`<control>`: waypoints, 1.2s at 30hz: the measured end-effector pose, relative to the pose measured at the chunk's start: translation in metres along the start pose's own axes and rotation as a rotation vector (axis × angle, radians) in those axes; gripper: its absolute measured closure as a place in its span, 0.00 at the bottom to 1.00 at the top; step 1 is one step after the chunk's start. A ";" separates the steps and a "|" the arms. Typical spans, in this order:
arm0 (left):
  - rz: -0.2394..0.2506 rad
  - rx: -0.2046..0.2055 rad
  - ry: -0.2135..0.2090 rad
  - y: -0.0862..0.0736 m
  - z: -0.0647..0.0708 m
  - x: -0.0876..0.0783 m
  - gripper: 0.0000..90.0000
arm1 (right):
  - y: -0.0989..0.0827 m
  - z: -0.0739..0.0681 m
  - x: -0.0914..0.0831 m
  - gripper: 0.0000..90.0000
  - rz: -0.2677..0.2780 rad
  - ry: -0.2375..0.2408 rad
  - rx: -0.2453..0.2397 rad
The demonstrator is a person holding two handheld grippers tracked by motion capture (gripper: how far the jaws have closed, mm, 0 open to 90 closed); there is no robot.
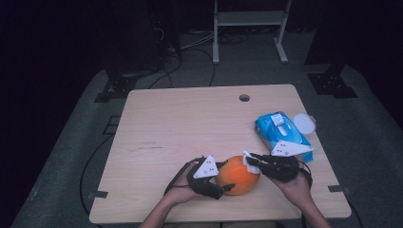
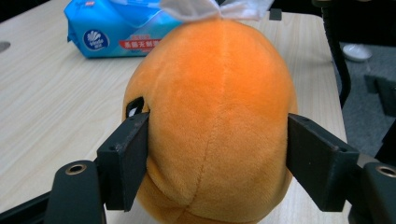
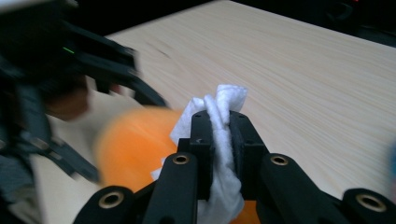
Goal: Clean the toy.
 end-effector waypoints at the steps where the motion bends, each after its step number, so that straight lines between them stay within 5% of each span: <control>1: -0.002 0.014 0.003 0.001 0.002 0.001 0.29 | 0.003 -0.006 0.002 0.89 0.007 0.021 -0.010; 4: -0.012 0.030 0.010 0.000 0.003 0.000 0.28 | 0.007 -0.019 0.008 0.89 0.008 0.062 -0.026; 6: -0.005 0.023 0.014 -0.001 0.001 -0.001 0.29 | 0.005 -0.017 0.009 0.89 -0.005 0.045 -0.044; 13: 0.011 -0.009 0.031 0.000 -0.006 -0.004 0.33 | -0.012 0.022 -0.006 0.89 -0.031 -0.048 0.022; 18: 0.048 -0.091 0.074 0.003 -0.015 -0.008 0.36 | -0.015 0.035 -0.015 0.89 -0.038 -0.084 0.038; 22: 0.056 -0.123 0.087 0.004 -0.015 -0.007 0.37 | -0.008 0.022 -0.011 0.90 -0.019 -0.058 0.025; 24: 0.058 -0.124 0.096 0.006 -0.013 -0.005 0.37 | -0.002 0.012 -0.007 0.90 -0.012 -0.050 -0.020; 30: 0.057 -0.083 0.089 0.006 -0.011 -0.003 0.28 | 0.008 -0.007 -0.003 0.89 0.004 -0.014 -0.090; 34: 0.056 -0.121 0.034 0.000 -0.017 -0.001 0.11 | -0.002 0.011 -0.005 0.89 -0.011 -0.003 -0.008; 36: 0.047 -0.138 0.004 -0.005 -0.018 0.004 0.10 | -0.005 0.018 -0.006 0.89 -0.003 0.014 0.037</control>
Point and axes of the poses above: each handheld gripper's, and its own axes: x roughly forward along the jaws, y roughly out of its top, z roughly to its right, the point moved 5 cm from there along x, roughly forward along the jaws, and after that the axes turned 5 degrees about z, right-handed, at the moved point
